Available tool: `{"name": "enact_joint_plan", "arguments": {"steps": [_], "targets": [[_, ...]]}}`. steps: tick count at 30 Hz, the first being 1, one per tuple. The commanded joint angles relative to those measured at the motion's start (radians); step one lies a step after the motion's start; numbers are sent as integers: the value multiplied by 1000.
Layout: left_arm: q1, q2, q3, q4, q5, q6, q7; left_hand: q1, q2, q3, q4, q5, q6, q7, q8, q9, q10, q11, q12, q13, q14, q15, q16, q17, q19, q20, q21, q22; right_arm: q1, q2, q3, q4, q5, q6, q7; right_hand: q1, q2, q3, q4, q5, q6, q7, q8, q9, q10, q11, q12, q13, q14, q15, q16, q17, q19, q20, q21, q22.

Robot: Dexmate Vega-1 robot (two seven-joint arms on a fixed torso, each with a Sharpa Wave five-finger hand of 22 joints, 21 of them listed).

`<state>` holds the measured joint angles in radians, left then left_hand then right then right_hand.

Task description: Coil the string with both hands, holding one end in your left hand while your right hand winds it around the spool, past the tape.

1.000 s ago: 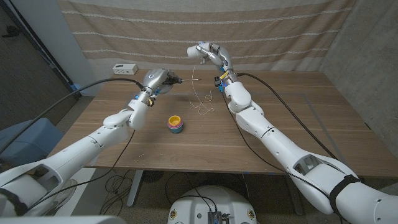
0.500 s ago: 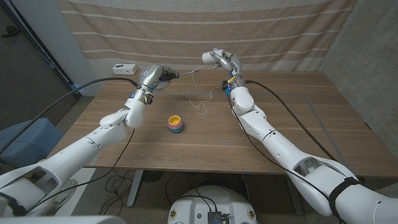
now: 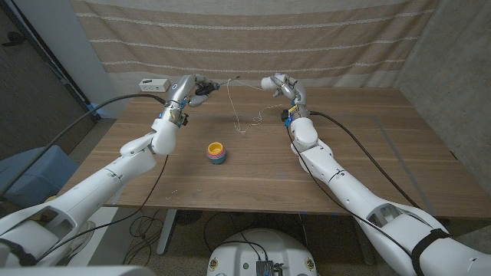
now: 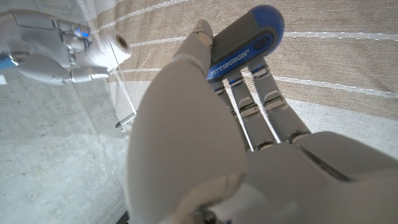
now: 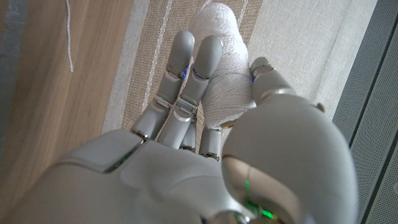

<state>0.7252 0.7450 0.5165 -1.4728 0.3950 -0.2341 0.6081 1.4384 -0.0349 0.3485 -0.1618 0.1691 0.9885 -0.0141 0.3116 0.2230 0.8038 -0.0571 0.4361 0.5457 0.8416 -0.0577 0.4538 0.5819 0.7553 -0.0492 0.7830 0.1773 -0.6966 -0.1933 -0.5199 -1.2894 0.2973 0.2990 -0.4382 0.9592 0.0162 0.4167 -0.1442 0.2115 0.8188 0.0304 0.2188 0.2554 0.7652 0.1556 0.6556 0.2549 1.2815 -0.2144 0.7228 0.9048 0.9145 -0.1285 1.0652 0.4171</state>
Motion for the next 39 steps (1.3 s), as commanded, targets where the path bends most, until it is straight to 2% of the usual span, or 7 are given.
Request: {"name": "enact_joint_plan", "arguments": {"steps": [1, 7, 14, 22, 26, 31, 39], "targets": [[-3, -11, -23, -9, -28, -3, -46, 143, 154, 5, 2, 4, 141, 133, 0, 5, 9, -1, -2, 5, 59, -120, 7, 5, 23, -154, 44, 3, -78, -20, 14, -21, 36, 8, -13, 162, 158, 33, 34, -5, 210, 73, -4, 3, 248, -138, 183, 290, 10, -2, -4, 3, -7, -38, 10, -2], [-17, -5, -13, -33, 20, 60, -64, 144, 154, 5, 2, 4, 142, 130, 0, 6, 8, 1, -4, 6, 58, -119, 5, 5, 22, -154, 46, 3, -145, -38, 18, -52, 80, 11, 18, 163, 158, 32, 34, -6, 211, 73, -6, 5, 248, -138, 184, 291, 11, -1, -7, 8, -11, -38, 20, -7], [-49, -14, 14, -31, 58, 105, -86, 145, 154, 5, 1, 4, 141, 129, -2, 9, 9, 1, -8, 8, 58, -121, 3, 6, 20, -154, 48, 3, -221, -116, 3, -143, 128, -21, 126, 166, 157, 30, 33, -7, 212, 74, -7, 8, 250, -138, 185, 292, 14, -2, -9, 8, -12, -38, 29, -12], [-91, -26, 62, -23, 134, 149, -89, 144, 155, 4, 2, 3, 140, 129, -4, 9, 11, -1, -11, 9, 62, -120, 2, 6, 19, -155, 50, 3, -246, -238, -13, -199, 264, 1, 451, 165, 156, 28, 35, -7, 209, 72, -9, 13, 244, -139, 186, 297, 10, 0, -11, 17, -22, -39, 40, -19], [-106, -31, 78, -20, 153, 165, -93, 144, 155, 4, 2, 3, 141, 128, -5, 8, 10, -1, -13, 11, 62, -120, 0, 6, 18, -155, 51, 3, -237, -274, -17, -214, 346, -10, 605, 166, 156, 26, 35, -7, 210, 72, -9, 15, 246, -135, 187, 297, 11, -2, -15, 13, -22, -38, 45, -22], [-121, -31, 98, -24, 180, 188, -105, 144, 155, 3, 2, 3, 140, 129, -6, 9, 11, -2, -14, 12, 62, -120, 0, 7, 17, -155, 52, 3, -236, -275, -14, -221, 406, 29, 718, 169, 156, 26, 35, -7, 210, 73, -11, 16, 244, -137, 190, 304, 16, -2, -12, 19, -25, -39, 53, -26], [-136, -24, 115, -38, 179, 200, -159, 143, 155, 3, 3, 3, 139, 130, -8, 9, 10, 1, -18, 15, 61, -121, -1, 10, 17, -155, 54, 3, -224, -238, -13, -224, 448, 114, 814, 170, 157, 25, 36, -7, 209, 72, -12, 20, 240, -136, 190, 307, 12, -1, -16, 22, -31, -41, 62, -32]]}}
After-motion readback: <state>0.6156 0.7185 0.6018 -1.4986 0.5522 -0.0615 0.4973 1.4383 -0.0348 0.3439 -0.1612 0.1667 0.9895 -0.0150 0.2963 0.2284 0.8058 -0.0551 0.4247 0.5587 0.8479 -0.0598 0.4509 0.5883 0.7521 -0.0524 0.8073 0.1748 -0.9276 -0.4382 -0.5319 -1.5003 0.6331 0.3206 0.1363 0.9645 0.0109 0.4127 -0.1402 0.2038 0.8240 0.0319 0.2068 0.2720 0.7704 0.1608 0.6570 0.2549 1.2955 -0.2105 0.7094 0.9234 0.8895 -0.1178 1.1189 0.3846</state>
